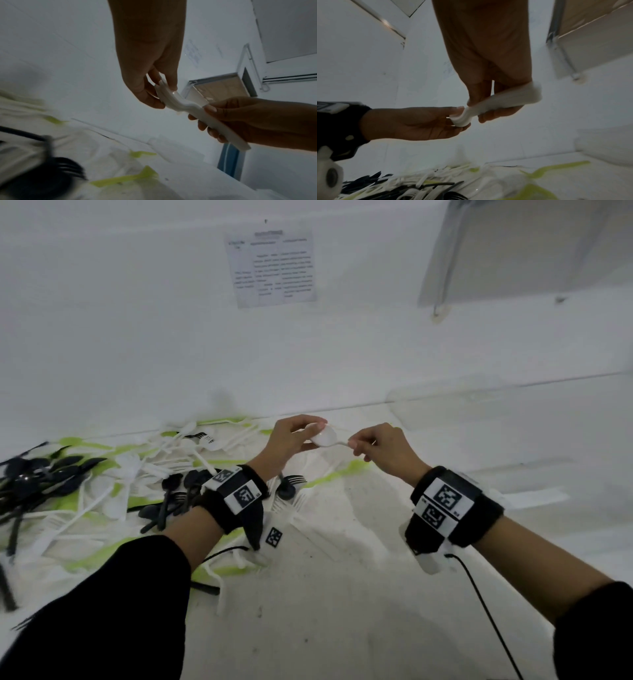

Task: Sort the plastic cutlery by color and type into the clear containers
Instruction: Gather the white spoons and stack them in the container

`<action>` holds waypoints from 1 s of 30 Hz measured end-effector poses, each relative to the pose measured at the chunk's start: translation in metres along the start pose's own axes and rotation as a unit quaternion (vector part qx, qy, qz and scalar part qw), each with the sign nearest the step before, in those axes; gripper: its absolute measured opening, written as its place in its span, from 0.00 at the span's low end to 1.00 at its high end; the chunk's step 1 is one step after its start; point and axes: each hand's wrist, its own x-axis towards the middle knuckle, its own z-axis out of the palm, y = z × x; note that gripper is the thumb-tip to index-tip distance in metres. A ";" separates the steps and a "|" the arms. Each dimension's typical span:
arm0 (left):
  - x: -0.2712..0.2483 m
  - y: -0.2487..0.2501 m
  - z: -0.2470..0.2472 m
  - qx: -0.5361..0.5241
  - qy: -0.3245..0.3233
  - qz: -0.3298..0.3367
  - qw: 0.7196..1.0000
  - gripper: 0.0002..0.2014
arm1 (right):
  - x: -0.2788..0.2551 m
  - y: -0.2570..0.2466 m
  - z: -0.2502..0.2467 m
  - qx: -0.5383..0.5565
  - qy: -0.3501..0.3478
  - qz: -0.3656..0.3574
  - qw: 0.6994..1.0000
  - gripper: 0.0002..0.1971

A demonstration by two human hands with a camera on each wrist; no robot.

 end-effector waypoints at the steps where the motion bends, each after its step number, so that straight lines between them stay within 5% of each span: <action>1: 0.000 0.002 0.013 0.001 -0.013 0.003 1.000 0.06 | -0.007 0.005 -0.011 -0.006 0.005 0.008 1.000 0.09; 11: -0.004 0.014 0.154 0.024 -0.108 0.017 0.994 0.07 | -0.075 0.070 -0.130 -0.044 0.032 0.053 0.997 0.08; 22: -0.026 -0.003 0.272 0.041 -0.066 -0.002 0.997 0.04 | -0.106 0.152 -0.221 -0.080 -0.052 0.011 0.995 0.09; 30: -0.047 -0.021 0.299 0.230 -0.049 0.027 0.972 0.06 | -0.111 0.186 -0.241 -0.128 -0.151 -0.031 0.980 0.11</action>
